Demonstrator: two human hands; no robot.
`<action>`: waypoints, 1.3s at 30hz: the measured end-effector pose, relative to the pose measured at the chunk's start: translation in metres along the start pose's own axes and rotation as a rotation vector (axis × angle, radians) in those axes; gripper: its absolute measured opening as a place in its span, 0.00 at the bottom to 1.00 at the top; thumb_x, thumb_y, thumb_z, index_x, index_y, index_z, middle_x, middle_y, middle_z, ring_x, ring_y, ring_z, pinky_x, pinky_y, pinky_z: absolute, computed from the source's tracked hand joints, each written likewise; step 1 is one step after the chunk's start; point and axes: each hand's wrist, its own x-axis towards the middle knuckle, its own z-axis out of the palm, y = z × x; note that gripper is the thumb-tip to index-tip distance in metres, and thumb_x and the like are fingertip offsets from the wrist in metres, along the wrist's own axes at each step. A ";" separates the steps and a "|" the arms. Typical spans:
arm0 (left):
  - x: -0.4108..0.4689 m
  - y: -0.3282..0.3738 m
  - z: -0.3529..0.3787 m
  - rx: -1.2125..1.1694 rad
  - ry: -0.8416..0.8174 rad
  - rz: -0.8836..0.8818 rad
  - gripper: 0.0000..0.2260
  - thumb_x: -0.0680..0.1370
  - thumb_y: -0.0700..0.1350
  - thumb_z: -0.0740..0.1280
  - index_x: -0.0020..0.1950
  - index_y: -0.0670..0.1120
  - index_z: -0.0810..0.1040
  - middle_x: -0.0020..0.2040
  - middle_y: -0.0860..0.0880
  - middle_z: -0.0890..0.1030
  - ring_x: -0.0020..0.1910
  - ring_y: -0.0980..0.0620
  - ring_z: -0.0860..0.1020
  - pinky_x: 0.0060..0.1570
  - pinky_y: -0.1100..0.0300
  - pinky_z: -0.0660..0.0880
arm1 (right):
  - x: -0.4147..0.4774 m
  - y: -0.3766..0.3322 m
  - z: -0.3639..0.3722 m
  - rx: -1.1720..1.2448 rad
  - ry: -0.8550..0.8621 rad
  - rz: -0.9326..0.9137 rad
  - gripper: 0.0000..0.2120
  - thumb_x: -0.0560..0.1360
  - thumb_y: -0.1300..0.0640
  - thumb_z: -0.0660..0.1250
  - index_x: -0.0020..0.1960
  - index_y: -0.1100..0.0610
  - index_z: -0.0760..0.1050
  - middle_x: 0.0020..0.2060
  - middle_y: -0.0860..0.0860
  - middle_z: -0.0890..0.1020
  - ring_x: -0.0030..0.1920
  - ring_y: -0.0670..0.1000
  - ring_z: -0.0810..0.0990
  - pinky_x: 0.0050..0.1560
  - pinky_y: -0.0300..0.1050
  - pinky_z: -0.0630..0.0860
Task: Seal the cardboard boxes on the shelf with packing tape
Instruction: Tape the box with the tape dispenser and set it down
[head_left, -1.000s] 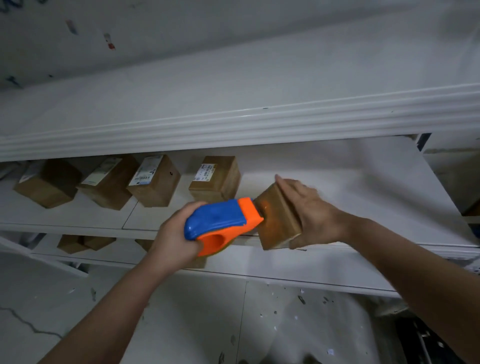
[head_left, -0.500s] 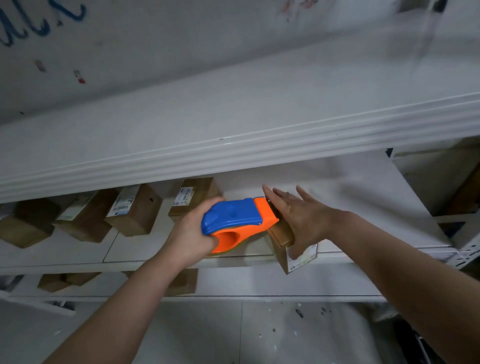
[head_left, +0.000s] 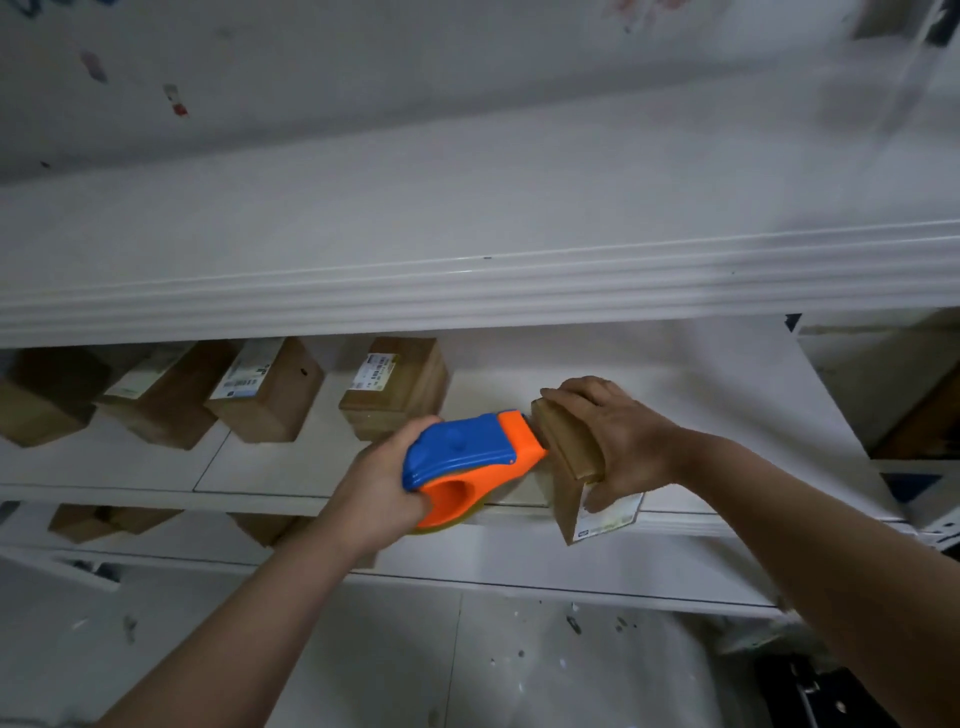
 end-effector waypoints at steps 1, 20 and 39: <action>0.001 0.002 -0.001 -0.021 0.032 0.005 0.33 0.63 0.37 0.68 0.63 0.62 0.70 0.52 0.61 0.79 0.51 0.61 0.78 0.49 0.64 0.74 | -0.006 0.003 0.001 0.140 0.047 0.018 0.61 0.51 0.38 0.75 0.77 0.49 0.50 0.71 0.48 0.58 0.71 0.50 0.55 0.69 0.41 0.59; 0.052 0.056 0.019 0.319 -0.098 0.152 0.35 0.65 0.39 0.66 0.69 0.62 0.67 0.56 0.52 0.78 0.54 0.51 0.77 0.53 0.59 0.75 | -0.054 0.036 0.027 0.158 -0.065 0.318 0.65 0.54 0.44 0.77 0.76 0.49 0.37 0.71 0.50 0.62 0.71 0.52 0.61 0.75 0.51 0.51; 0.042 -0.007 0.011 0.401 -0.094 -0.011 0.32 0.68 0.37 0.69 0.70 0.57 0.68 0.55 0.52 0.77 0.53 0.49 0.77 0.49 0.57 0.75 | -0.028 -0.005 0.041 -0.260 -0.143 0.145 0.64 0.62 0.24 0.64 0.77 0.55 0.31 0.76 0.54 0.33 0.72 0.50 0.27 0.70 0.54 0.30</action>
